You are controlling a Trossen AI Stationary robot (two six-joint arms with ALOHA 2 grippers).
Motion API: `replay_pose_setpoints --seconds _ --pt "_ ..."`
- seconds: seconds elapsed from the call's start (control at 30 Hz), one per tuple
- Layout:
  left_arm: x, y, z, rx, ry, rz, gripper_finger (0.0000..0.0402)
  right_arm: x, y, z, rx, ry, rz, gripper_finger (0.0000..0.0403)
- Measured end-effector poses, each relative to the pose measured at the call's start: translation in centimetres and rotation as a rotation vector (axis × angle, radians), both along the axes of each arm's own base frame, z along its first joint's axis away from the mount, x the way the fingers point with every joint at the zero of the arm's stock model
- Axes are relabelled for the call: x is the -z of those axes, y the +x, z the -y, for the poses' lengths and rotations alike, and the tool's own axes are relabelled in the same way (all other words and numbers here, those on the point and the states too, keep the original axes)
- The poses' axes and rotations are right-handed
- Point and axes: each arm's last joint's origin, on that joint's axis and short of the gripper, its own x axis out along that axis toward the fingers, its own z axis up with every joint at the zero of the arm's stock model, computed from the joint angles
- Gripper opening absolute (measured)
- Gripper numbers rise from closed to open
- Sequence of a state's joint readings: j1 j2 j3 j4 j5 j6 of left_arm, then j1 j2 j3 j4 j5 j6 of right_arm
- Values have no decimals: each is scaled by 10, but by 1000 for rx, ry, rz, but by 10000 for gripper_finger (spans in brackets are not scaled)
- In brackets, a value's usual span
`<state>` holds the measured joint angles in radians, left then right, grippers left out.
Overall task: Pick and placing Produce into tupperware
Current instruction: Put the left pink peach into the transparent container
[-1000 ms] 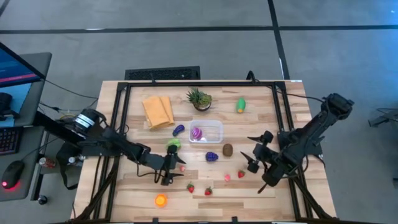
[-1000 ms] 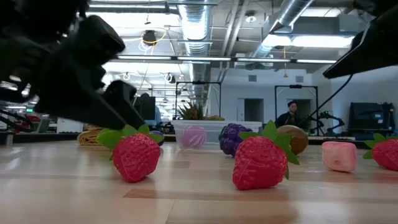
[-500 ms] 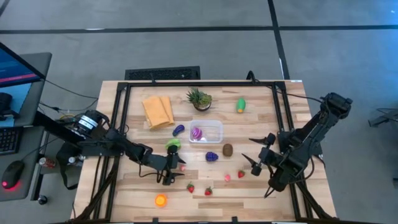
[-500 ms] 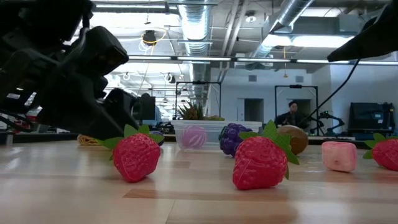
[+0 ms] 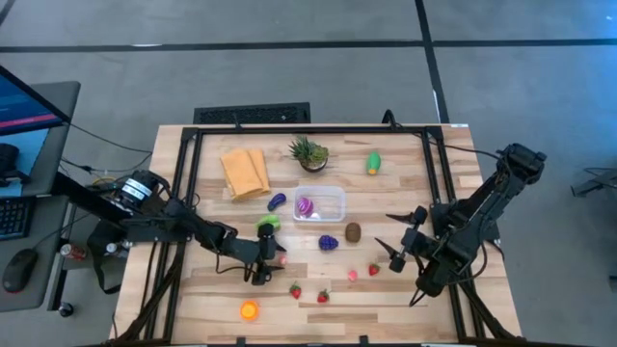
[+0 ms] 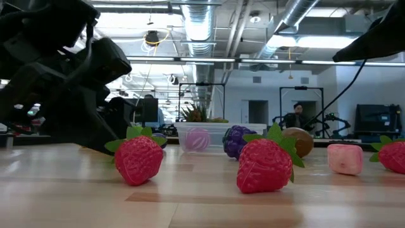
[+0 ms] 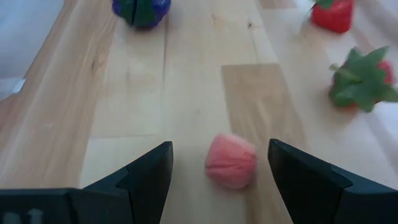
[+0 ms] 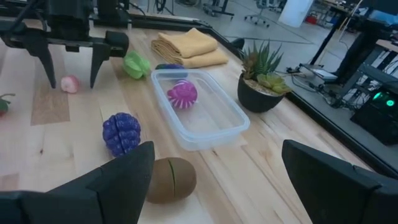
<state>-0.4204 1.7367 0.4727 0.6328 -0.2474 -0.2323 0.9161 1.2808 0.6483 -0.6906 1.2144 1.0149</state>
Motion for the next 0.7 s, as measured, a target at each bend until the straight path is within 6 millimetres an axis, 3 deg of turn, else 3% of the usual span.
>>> replay_pose_setpoints --seconds 0.13,0.47,0.7 --pt "0 0 0 1 -2 4 244 0 0 0 0 0 0 345" --pt "0 0 0 10 0 6 166 0 0 0 0 1 0 345" --pt "-1 0 1 22 -8 9 143 0 0 0 0 1 0 345"
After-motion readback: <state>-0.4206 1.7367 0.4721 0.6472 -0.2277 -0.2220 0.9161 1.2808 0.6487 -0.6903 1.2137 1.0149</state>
